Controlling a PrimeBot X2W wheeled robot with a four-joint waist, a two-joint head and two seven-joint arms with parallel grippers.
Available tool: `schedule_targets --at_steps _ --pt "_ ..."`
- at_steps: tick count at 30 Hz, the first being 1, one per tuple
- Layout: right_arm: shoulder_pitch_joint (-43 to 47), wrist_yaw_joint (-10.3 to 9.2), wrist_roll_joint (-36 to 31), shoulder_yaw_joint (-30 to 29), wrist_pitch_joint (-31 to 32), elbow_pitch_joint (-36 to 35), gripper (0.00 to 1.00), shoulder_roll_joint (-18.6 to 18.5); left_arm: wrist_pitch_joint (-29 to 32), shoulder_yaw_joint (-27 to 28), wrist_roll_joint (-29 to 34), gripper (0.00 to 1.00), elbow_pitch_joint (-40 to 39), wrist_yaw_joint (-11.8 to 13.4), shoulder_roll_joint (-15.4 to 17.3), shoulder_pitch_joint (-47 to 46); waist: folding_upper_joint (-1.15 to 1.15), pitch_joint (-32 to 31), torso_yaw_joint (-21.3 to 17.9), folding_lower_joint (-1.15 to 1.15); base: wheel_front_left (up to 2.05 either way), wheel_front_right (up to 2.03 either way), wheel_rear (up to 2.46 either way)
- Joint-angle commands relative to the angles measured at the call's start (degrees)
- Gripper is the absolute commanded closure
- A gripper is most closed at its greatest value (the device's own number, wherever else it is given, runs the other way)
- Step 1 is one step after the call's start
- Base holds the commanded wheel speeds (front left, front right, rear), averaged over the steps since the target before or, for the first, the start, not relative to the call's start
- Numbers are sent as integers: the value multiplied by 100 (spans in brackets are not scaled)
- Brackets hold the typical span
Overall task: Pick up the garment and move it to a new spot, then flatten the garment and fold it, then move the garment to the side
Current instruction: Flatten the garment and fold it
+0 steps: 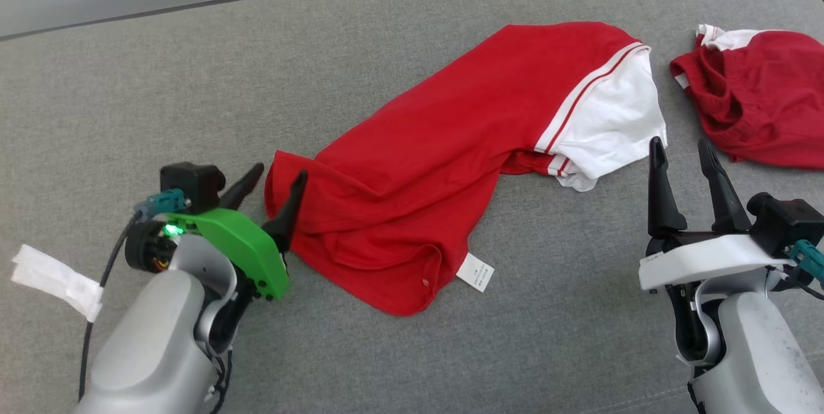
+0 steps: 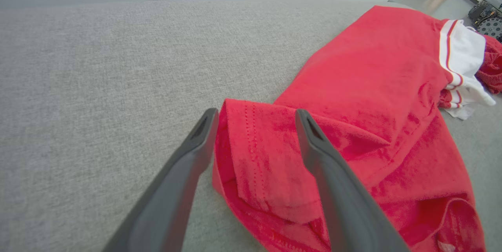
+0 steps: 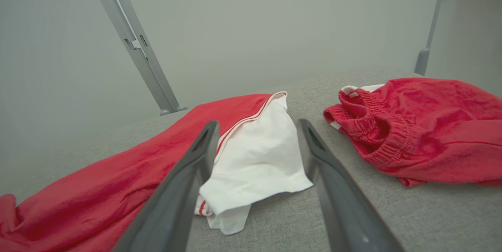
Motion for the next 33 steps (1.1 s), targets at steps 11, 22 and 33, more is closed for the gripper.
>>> schedule_targets --at_steps 11,22,33 --pt "33 3 -6 32 -15 17 0 -21 1471 -176 -763 0 -1248 159 197 821 0 -94 47 0 0 0 0" --pt "-10 3 17 11 -15 -15 0 -35 1686 12 -1119 0 -689 232 153 592 0 -10 -128 0 0 0 0" --pt "38 3 -22 -13 -15 45 0 -29 1338 53 -1115 13 -546 121 171 404 0 -58 -134 0 0 0 0"
